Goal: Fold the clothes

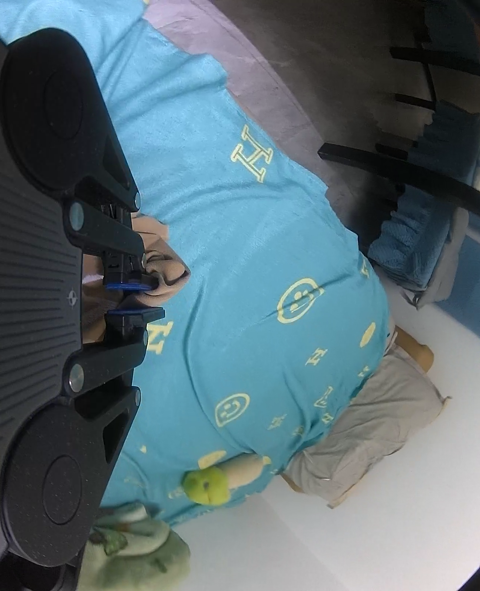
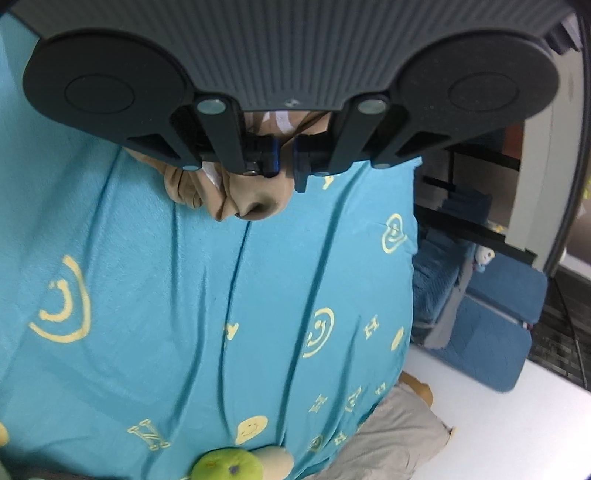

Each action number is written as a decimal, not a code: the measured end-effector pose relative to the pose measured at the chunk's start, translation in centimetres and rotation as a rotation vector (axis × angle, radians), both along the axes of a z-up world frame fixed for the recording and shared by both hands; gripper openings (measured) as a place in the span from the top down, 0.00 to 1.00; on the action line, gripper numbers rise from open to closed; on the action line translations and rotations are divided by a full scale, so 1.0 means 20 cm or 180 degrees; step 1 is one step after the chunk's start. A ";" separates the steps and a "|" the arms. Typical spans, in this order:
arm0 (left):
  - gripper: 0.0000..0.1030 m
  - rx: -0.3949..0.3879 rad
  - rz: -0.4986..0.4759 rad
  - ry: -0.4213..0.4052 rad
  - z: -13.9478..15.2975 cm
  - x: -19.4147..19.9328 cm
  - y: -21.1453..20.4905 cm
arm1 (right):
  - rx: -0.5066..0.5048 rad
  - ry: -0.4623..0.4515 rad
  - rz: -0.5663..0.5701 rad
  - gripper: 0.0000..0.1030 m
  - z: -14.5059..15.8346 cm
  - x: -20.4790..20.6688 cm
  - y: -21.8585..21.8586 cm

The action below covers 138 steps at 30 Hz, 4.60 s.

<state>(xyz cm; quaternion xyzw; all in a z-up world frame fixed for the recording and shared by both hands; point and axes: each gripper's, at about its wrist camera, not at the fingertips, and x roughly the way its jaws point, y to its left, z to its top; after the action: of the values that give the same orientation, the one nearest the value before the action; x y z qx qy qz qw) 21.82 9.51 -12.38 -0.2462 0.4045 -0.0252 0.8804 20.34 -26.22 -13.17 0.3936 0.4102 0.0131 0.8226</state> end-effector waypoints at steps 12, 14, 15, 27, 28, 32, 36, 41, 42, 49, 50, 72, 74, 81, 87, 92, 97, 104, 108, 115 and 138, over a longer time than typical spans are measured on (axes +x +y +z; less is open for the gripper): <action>0.08 0.0572 -0.0283 -0.0477 0.17 -0.09 -0.12 | -0.0627 -0.0729 0.0393 0.00 0.24 -0.14 0.09; 0.04 0.0769 -0.0241 -0.0648 0.21 -0.13 -0.14 | -0.0928 -0.1005 0.0388 0.00 0.31 -0.21 0.12; 0.04 0.0867 -0.0219 -0.0734 0.23 -0.15 -0.14 | -0.1036 -0.1142 0.0406 0.00 0.34 -0.24 0.14; 0.05 0.1145 -0.0672 -0.0659 0.12 -0.19 -0.23 | -0.1815 -0.1043 0.0717 0.00 0.18 -0.17 0.23; 0.05 0.1193 -0.0703 -0.0606 0.08 -0.18 -0.24 | -0.1832 -0.0945 0.0738 0.00 0.15 -0.15 0.23; 0.06 0.1215 -0.0767 -0.0300 -0.05 -0.12 -0.23 | -0.1834 -0.0720 0.0742 0.14 0.06 -0.11 0.24; 0.07 0.1261 -0.0771 -0.0299 -0.06 -0.13 -0.22 | -0.1791 -0.0671 0.0677 0.37 0.03 -0.14 0.24; 0.07 0.1215 -0.0764 -0.0447 0.07 -0.26 -0.20 | -0.1741 -0.0853 0.0557 0.43 0.13 -0.30 0.23; 0.07 0.1211 -0.0768 -0.0454 0.10 -0.30 -0.20 | -0.1741 -0.0865 0.0568 0.43 0.14 -0.33 0.23; 0.05 0.1322 -0.0861 -0.0081 0.06 -0.37 -0.24 | -0.1740 -0.0644 0.0635 0.35 0.10 -0.38 0.24; 0.05 0.1311 -0.0873 -0.0057 0.05 -0.37 -0.24 | -0.1722 -0.0593 0.0639 0.33 0.09 -0.37 0.24; 0.07 -0.1202 -0.0258 0.0833 -0.15 -0.50 0.11 | -0.0349 -0.0688 0.0282 0.13 0.22 -0.51 0.06; 0.15 -0.1445 -0.0095 0.0907 -0.22 -0.46 0.13 | -0.0086 -0.0650 0.0268 0.13 0.22 -0.53 0.04; 0.69 -0.1631 0.0335 0.0506 -0.22 -0.49 0.18 | 0.1100 -0.0110 0.0273 0.12 0.04 -0.51 0.09; 0.79 -0.1596 0.0334 0.0142 -0.16 -0.55 0.15 | 0.1986 0.0489 0.0155 0.12 -0.24 -0.44 0.19; 0.82 -0.1638 0.0370 0.0103 -0.15 -0.57 0.16 | 0.1892 0.0391 -0.0290 0.11 -0.26 -0.45 0.15; 0.82 -0.1678 0.0401 0.0066 -0.14 -0.59 0.18 | 0.1656 0.0146 -0.0639 0.13 -0.23 -0.48 0.09; 0.82 -0.1566 0.0278 0.0048 -0.09 -0.59 0.18 | 0.1423 -0.0145 -0.0891 0.68 -0.16 -0.53 0.04; 0.82 -0.1716 0.0151 0.0083 0.01 -0.62 0.16 | 0.1348 -0.0282 -0.0885 0.72 -0.03 -0.62 -0.02; 0.82 -0.1734 -0.0072 0.0078 0.37 -0.73 -0.03 | 0.1285 -0.0558 -0.0993 0.72 0.27 -0.87 -0.20; 0.81 -0.2160 -0.1813 -0.0592 1.52 -0.08 -2.39 | -0.0143 -0.2013 -0.1821 0.72 1.61 -0.87 -2.01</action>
<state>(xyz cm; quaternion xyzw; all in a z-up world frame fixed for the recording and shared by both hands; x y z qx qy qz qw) 20.23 -38.37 18.08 -0.3965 0.3441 -0.4197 0.7404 2.94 -66.44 19.05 0.4501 0.0122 -0.1045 0.8867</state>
